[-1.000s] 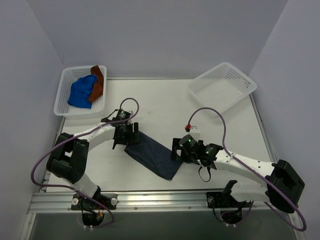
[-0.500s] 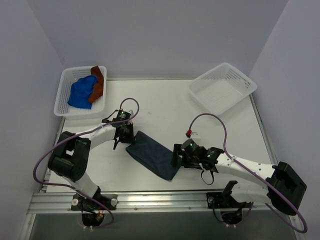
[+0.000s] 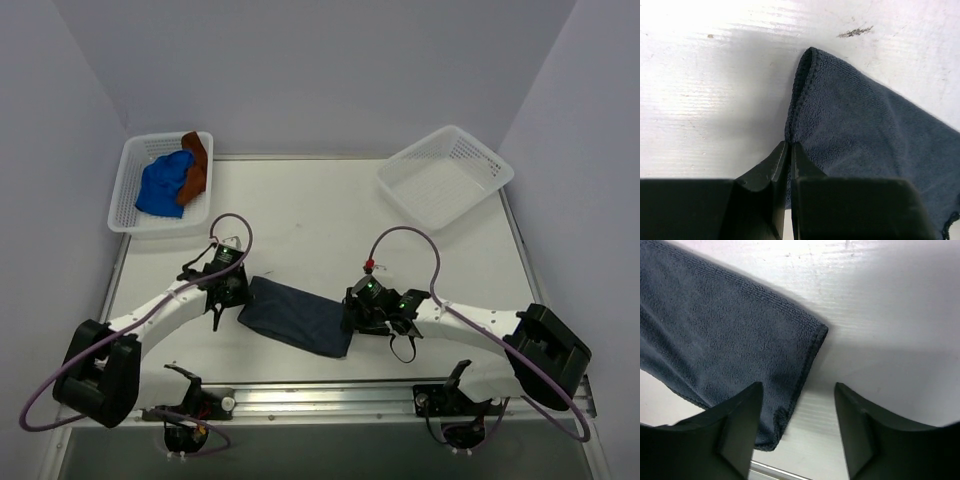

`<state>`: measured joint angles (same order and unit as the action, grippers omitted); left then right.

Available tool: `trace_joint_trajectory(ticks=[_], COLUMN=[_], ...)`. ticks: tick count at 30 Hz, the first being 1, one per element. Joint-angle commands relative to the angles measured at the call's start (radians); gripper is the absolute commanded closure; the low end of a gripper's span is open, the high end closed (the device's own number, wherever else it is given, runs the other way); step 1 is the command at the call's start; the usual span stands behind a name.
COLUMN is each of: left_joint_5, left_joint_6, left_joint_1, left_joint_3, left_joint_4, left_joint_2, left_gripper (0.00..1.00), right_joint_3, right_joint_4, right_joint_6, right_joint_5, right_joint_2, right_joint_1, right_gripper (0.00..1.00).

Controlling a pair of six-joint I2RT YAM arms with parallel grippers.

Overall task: Fold and stack the towels
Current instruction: Fold the towel

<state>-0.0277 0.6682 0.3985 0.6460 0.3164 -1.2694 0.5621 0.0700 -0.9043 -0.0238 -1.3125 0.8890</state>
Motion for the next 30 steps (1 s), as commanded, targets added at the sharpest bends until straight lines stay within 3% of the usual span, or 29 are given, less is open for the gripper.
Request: trace_joint_trajectory(ticks=[1,3,7,14,20,30], left_joint_5=[0.052,0.055,0.048,0.109,0.140,0.184], left_joint_6=[0.041,0.047,0.053,0.080,0.117,0.154], left_joint_1=[0.008,0.010,0.016,0.155,0.293,0.500], left_joint_3=[0.011,0.012,0.018,0.073,0.141,0.274], left_joint_4=[0.039,0.053,0.067,0.101,0.090,0.079], left_joint_2=[0.068,0.087,0.140,0.166,0.143,-0.028], left_gripper=[0.98,0.98,0.98,0.98,0.98,0.98], right_joint_3=[0.036,0.054,0.068,0.073,0.070,0.010], right_joint_4=[-0.007,-0.004,-0.025,-0.059,-0.061,-0.059], right_joint_6=[0.024,0.039,0.053,0.059,0.056,0.035], right_joint_5=[0.013,0.013,0.051,0.074,0.064,0.073], right_joint_2=[-0.056,-0.082,-0.106,-0.139,-0.149,-0.096], right_joint_1=[-0.005,-0.005,-0.005,-0.005,-0.015,-0.056], right_gripper=[0.48,0.58,0.68,0.84,0.89,0.90])
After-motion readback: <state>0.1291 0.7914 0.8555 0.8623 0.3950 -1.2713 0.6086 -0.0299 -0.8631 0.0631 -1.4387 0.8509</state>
